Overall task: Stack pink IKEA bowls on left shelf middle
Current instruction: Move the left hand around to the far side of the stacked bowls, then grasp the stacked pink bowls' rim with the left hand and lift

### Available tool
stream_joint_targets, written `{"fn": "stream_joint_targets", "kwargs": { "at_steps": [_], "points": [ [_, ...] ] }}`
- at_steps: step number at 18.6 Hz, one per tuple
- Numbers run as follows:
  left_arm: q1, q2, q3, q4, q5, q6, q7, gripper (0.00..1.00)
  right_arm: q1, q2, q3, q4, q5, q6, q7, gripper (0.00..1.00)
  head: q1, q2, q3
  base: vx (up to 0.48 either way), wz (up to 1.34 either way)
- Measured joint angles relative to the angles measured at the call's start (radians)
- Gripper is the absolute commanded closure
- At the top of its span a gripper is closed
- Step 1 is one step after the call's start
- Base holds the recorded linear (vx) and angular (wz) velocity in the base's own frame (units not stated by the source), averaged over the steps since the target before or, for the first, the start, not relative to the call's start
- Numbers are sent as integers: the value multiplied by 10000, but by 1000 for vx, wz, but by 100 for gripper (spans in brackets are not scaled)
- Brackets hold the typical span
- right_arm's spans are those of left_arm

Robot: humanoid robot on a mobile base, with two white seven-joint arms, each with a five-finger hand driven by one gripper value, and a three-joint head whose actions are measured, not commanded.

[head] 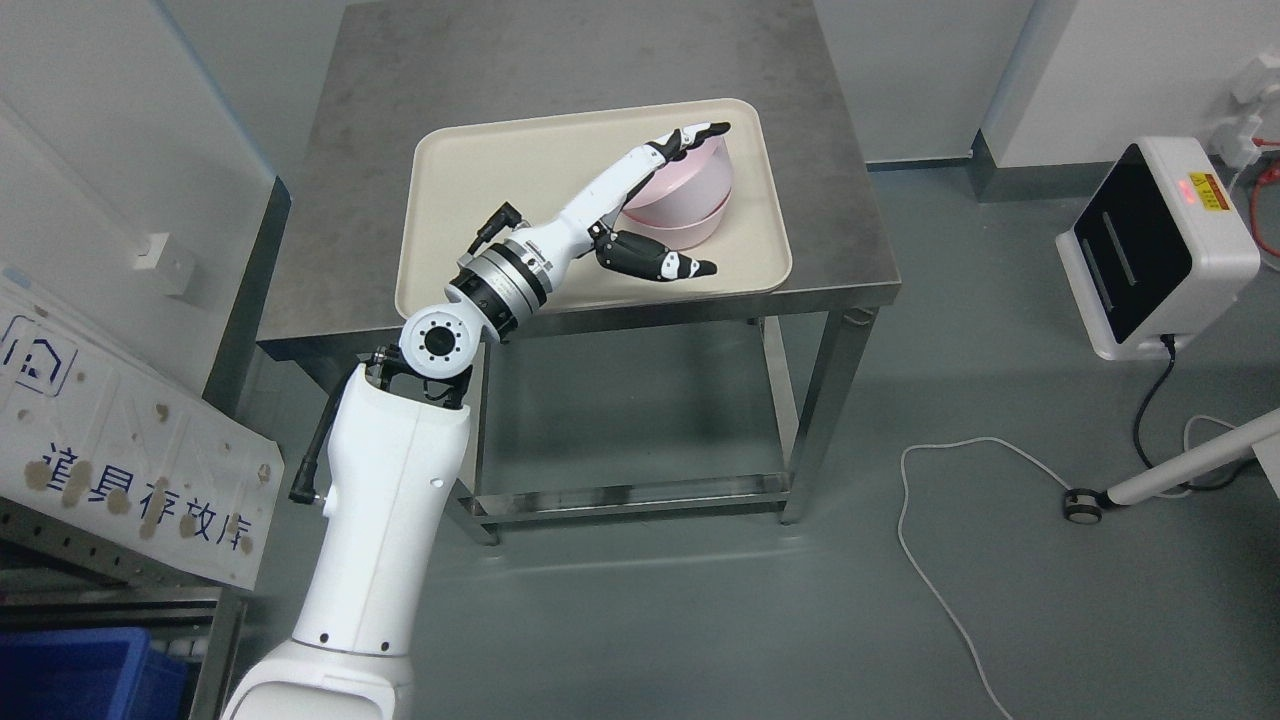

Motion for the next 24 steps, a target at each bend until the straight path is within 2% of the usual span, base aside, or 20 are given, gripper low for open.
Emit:
{"fn": "stream_joint_targets", "kwargs": {
  "at_steps": [6, 11, 18, 22, 24],
  "points": [
    [-517, 106, 1, -144, -1751, 405, -111, 11, 0, 0, 0, 0, 0, 18, -21, 0, 0, 0, 0, 0, 0],
    [-752, 155, -378, -166, -2673, 454, -792, 21, 0, 0, 0, 0, 0, 20, -23, 0, 0, 0, 0, 0, 0],
    [-1026, 15, -716, 107, -3375, 469, -988, 45, 0, 0, 0, 0, 0, 21, -23, 0, 0, 0, 0, 0, 0],
    [-1250, -58, -792, 296, -3511, 471, -977, 46, 0, 0, 0, 0, 0, 22, -23, 0, 0, 0, 0, 0, 0],
    [-1406, -47, -790, 446, -3553, 473, -905, 42, 0, 0, 0, 0, 0, 23, -23, 0, 0, 0, 0, 0, 0]
  ]
}}
